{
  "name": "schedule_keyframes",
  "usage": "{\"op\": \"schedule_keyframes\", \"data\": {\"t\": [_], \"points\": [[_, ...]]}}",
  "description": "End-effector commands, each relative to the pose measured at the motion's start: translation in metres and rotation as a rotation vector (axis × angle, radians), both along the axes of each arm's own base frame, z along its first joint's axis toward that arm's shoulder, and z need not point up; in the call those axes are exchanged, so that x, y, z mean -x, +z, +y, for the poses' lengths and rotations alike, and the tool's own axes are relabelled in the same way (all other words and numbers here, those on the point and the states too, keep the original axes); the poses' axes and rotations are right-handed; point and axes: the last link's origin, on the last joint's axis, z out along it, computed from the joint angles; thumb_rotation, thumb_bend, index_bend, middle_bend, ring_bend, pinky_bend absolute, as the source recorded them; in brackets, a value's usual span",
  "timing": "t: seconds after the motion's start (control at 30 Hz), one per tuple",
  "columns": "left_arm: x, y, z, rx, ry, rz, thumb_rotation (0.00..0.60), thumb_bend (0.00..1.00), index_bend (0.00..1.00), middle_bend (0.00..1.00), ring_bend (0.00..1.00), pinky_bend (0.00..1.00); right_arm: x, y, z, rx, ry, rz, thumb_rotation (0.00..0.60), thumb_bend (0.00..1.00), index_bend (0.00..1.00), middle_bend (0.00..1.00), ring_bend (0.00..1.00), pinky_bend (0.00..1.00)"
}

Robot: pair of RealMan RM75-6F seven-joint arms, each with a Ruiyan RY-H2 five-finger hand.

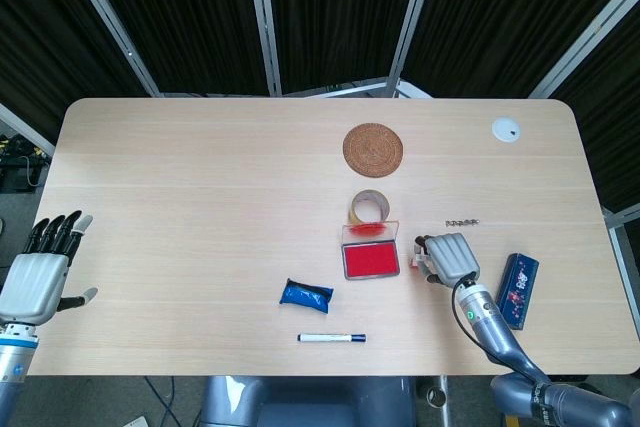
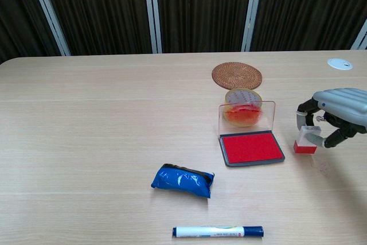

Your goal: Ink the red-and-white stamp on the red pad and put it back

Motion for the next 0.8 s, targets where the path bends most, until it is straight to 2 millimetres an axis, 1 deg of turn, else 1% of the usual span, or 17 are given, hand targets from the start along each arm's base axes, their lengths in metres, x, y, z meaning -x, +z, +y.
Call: {"op": "schedule_keyframes", "data": {"t": [0.03, 0.1, 0.23, 0.33, 0.4, 0.5, 0.57, 0.7, 0.8], "points": [[0.000, 0.000, 0.000, 0.001, -0.001, 0.000, 0.600, 0.00, 0.00, 0.00, 0.00, 0.00, -0.012, 0.008, -0.001, 0.013, 0.038, -0.037, 0.600, 0.43, 0.57, 0.58, 0.88, 1.00], [0.000, 0.000, 0.000, 0.002, -0.001, -0.001, 0.600, 0.00, 0.00, 0.00, 0.00, 0.00, -0.022, 0.012, -0.001, 0.018, 0.071, -0.064, 0.600, 0.43, 0.57, 0.58, 0.88, 1.00], [-0.001, -0.001, 0.000, 0.006, -0.004, -0.001, 0.600, 0.00, 0.00, 0.00, 0.00, 0.00, -0.049, 0.018, -0.001, 0.006, 0.174, -0.114, 0.600, 0.43, 0.57, 0.58, 0.88, 1.00], [-0.001, -0.001, -0.001, 0.007, -0.006, -0.001, 0.600, 0.00, 0.00, 0.00, 0.00, 0.00, -0.064, 0.015, -0.001, -0.024, 0.247, -0.124, 0.600, 0.43, 0.57, 0.58, 0.88, 1.00], [-0.001, -0.001, -0.001, 0.007, -0.006, -0.001, 0.600, 0.00, 0.00, 0.00, 0.00, 0.00, -0.073, 0.009, -0.003, -0.042, 0.289, -0.125, 0.600, 0.43, 0.58, 0.59, 0.88, 1.00], [-0.001, -0.001, -0.001, 0.006, -0.005, -0.001, 0.600, 0.00, 0.00, 0.00, 0.00, 0.00, -0.080, -0.001, -0.006, -0.060, 0.306, -0.136, 0.600, 0.44, 0.58, 0.59, 0.88, 1.00], [0.000, 0.000, -0.001, 0.004, -0.002, -0.002, 0.600, 0.00, 0.00, 0.00, 0.00, 0.00, -0.084, -0.010, -0.011, -0.065, 0.315, -0.139, 0.600, 0.44, 0.58, 0.59, 0.88, 1.00], [0.002, 0.001, 0.000, 0.003, 0.005, -0.001, 0.600, 0.00, 0.00, 0.00, 0.00, 0.00, -0.086, -0.025, -0.018, -0.055, 0.340, -0.103, 0.600, 0.44, 0.59, 0.60, 0.88, 1.00], [0.003, 0.000, 0.000, 0.005, 0.012, 0.000, 0.600, 0.00, 0.00, 0.00, 0.00, 0.00, -0.083, -0.035, -0.019, -0.057, 0.336, -0.091, 0.600, 0.44, 0.59, 0.60, 0.88, 1.00]]}}
